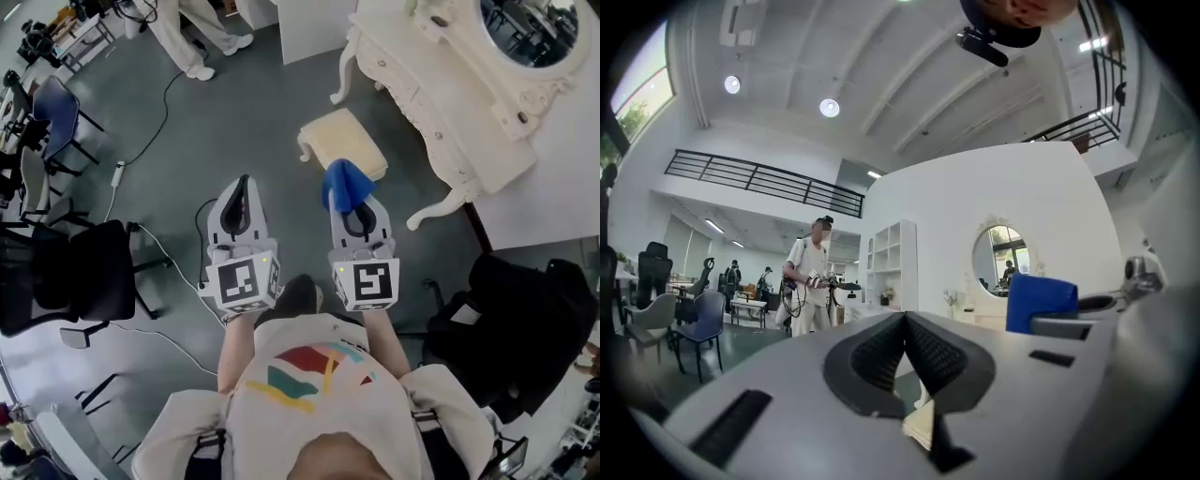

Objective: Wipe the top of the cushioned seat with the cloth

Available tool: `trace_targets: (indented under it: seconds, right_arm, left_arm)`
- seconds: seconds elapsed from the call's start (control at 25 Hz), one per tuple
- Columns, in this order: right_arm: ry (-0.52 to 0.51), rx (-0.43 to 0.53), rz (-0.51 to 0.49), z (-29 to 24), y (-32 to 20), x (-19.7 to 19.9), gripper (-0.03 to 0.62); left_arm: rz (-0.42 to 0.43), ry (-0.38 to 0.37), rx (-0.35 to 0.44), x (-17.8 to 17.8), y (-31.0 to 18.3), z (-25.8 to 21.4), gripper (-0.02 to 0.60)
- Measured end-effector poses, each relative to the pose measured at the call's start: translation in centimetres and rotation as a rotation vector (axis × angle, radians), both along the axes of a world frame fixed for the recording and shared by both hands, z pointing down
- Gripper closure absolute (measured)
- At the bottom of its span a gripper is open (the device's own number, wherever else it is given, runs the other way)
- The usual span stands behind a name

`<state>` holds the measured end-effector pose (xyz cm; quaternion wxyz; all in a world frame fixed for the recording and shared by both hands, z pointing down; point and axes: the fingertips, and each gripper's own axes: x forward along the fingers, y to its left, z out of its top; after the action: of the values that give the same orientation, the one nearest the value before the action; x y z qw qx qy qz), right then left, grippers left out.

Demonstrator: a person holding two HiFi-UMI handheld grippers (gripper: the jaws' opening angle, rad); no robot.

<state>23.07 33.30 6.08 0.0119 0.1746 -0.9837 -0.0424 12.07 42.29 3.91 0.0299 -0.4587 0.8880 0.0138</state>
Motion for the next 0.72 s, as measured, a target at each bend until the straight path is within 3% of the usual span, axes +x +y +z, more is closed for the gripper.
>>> trace_targets:
  seconds: [0.4,0.72]
  right_arm:
    - [-0.021,0.057,-0.024,-1.3,-0.7,-1.2,0.559]
    - [-0.07,0.067,0.008,-2.1,-4.2,-4.0,0.559]
  left_arm:
    - [-0.021,0.0,0.049,-1.2,-0.8,-0.7,0.577]
    - [0.001,-0.032,0.09,-4.9,-4.1,-1.3,0.577]
